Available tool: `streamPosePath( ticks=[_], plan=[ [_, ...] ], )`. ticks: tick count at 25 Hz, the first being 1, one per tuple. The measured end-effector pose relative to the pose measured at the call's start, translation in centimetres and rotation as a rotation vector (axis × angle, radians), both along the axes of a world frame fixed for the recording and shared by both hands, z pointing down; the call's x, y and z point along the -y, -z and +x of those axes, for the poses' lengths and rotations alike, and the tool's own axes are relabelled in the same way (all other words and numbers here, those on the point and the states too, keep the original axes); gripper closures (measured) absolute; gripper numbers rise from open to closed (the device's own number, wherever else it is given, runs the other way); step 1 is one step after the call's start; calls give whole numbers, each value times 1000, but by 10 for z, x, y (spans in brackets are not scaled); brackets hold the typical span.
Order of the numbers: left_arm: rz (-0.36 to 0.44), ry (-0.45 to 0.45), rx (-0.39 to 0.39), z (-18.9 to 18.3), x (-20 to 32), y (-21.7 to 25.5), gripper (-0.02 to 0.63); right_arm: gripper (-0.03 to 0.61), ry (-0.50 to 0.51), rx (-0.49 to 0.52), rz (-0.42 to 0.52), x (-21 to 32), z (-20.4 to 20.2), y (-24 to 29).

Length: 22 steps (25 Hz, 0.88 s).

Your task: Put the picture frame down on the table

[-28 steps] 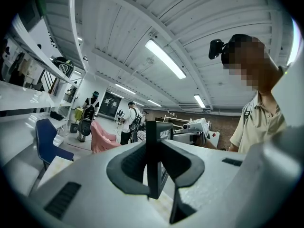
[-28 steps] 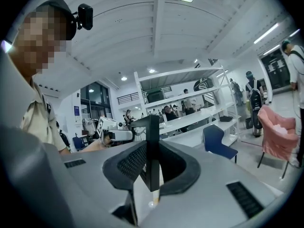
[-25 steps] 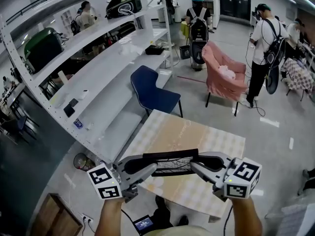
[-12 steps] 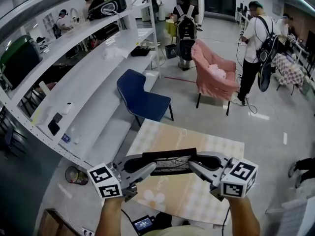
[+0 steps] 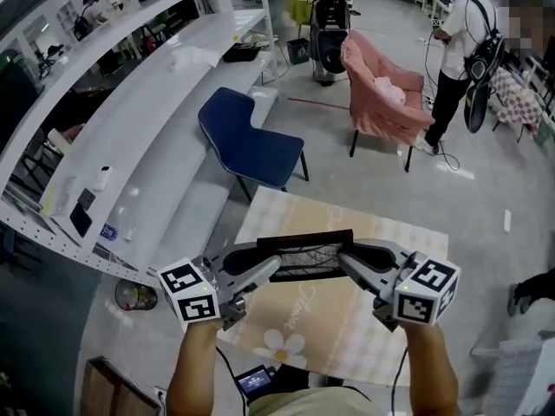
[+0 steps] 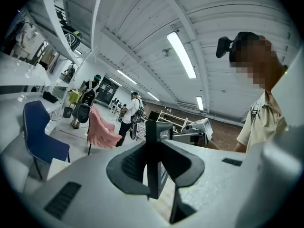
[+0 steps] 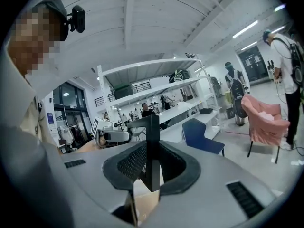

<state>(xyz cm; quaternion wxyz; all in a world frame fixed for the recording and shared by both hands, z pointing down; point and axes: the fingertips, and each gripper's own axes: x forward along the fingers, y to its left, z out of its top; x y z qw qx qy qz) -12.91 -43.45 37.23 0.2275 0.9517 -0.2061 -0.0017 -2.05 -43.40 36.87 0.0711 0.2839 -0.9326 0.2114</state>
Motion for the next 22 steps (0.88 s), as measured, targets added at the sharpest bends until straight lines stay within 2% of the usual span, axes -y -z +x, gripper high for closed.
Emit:
streamPosePath(
  ticks=[8, 22],
  plan=[
    [-95, 0, 12, -22, 54, -61, 531, 509, -38, 1, -95, 54, -22, -63],
    [-322, 4, 39, -38, 112, -192, 531, 508, -87, -31, -306, 112, -39, -196]
  ],
)
